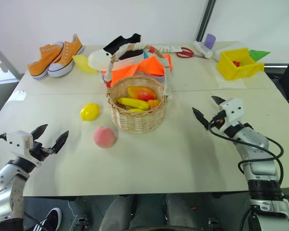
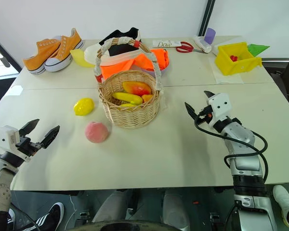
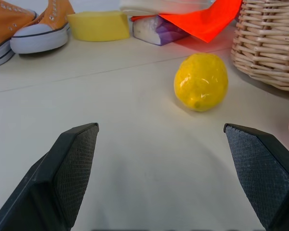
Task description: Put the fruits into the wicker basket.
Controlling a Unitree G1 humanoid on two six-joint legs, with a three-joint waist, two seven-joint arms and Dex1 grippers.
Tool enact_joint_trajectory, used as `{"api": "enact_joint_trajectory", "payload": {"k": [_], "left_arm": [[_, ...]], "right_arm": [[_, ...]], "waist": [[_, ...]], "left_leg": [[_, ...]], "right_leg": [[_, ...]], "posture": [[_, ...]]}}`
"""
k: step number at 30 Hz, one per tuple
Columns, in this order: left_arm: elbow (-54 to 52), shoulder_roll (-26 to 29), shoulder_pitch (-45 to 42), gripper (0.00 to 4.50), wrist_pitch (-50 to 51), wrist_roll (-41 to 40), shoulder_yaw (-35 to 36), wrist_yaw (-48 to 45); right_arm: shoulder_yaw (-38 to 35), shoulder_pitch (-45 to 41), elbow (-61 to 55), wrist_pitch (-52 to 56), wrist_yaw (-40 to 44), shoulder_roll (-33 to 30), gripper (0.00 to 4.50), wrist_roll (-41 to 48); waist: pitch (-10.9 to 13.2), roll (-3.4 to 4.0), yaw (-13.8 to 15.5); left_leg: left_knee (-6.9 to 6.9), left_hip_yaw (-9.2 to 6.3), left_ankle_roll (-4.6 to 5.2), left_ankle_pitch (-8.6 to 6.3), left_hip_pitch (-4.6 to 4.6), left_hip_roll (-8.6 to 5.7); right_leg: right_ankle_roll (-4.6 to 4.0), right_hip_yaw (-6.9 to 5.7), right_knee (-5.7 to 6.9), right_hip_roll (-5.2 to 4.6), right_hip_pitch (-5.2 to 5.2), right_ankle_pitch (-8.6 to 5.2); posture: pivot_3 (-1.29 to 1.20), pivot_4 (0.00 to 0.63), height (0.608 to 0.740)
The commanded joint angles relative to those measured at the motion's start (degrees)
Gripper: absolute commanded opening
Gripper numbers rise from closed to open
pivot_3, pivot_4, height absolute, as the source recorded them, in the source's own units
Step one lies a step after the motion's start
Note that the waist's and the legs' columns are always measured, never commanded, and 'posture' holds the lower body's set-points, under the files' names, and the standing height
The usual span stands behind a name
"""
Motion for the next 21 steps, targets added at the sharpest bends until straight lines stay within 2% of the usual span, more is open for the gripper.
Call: {"api": "enact_joint_trajectory", "payload": {"k": [1,5,21], "left_arm": [[-0.7,0.2,0.0,4.5,-1.9,0.3,0.4,-0.3],[-0.6,0.2,-0.2,4.5,-3.0,2.8,0.0,1.8],[-0.7,0.2,-0.5,4.5,-1.7,0.0,0.7,-0.9]], "right_arm": [[-0.4,-0.8,-1.3,-1.4,0.2,-0.6,4.47,0.1],[-0.3,-0.8,-1.4,-1.3,0.3,-0.6,4.47,0.0],[-0.1,-0.8,-1.5,-1.3,0.4,-0.5,4.47,-0.1]], "waist": [[0.0,0.0,0.0],[0.0,0.0,0.0],[0.0,0.0,0.0]], "left_leg": [[0.0,0.0,0.0,0.0,0.0,0.0],[0.0,0.0,0.0,0.0,0.0,0.0],[0.0,0.0,0.0,0.0,0.0,0.0]], "right_leg": [[0.0,0.0,0.0,0.0,0.0,0.0],[0.0,0.0,0.0,0.0,0.0,0.0],[0.0,0.0,0.0,0.0,0.0,0.0]], "posture": [[0.0,0.15,0.74],[0.0,0.15,0.74],[0.0,0.15,0.74]]}}
